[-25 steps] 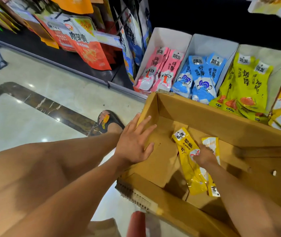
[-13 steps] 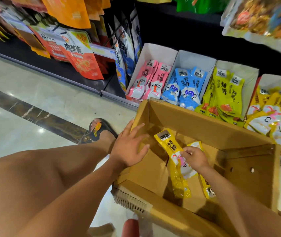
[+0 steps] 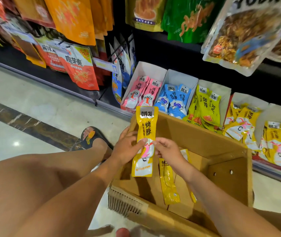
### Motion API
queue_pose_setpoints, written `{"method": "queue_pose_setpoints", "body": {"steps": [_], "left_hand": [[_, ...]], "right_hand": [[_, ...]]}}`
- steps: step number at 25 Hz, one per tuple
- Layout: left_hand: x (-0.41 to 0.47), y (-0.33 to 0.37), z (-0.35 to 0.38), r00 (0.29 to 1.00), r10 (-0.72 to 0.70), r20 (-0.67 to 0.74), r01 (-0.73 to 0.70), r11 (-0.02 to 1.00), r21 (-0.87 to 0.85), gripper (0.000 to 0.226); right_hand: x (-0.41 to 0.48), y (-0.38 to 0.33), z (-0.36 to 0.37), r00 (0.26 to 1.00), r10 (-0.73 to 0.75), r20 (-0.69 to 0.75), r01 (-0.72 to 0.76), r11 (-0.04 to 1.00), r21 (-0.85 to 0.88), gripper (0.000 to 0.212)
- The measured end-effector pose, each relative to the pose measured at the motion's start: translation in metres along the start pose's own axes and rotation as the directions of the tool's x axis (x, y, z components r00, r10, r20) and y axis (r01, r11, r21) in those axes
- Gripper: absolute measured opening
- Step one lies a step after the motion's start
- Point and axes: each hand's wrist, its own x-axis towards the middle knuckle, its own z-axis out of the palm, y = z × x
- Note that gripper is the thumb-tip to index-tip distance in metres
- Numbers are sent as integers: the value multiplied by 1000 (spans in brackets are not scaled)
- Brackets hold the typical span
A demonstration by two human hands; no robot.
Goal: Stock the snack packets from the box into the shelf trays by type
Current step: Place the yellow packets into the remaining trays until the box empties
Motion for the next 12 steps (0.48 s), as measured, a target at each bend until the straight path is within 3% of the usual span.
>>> {"method": "queue_pose_setpoints", "body": {"steps": [2,5,8,12], "left_hand": [[3,-3,3,999,27,-41,-26,1000,4,18],[6,-10,6,997,36,-74,-32,998,54,27],[7,-14,8,994,31,-100,-21,995,100,51],[7,-13,8,993,47,-111,-34,992,119,41]], "right_hand": [[1,3,3,999,25,27,-26,999,44,20],[5,18,-12,993,111,-37,-105,986,131,21],[8,53,-38,966,223,-129,-222,975,21,17],[8,119,-69,853,460,-247,-488,870,-64,13]]}}
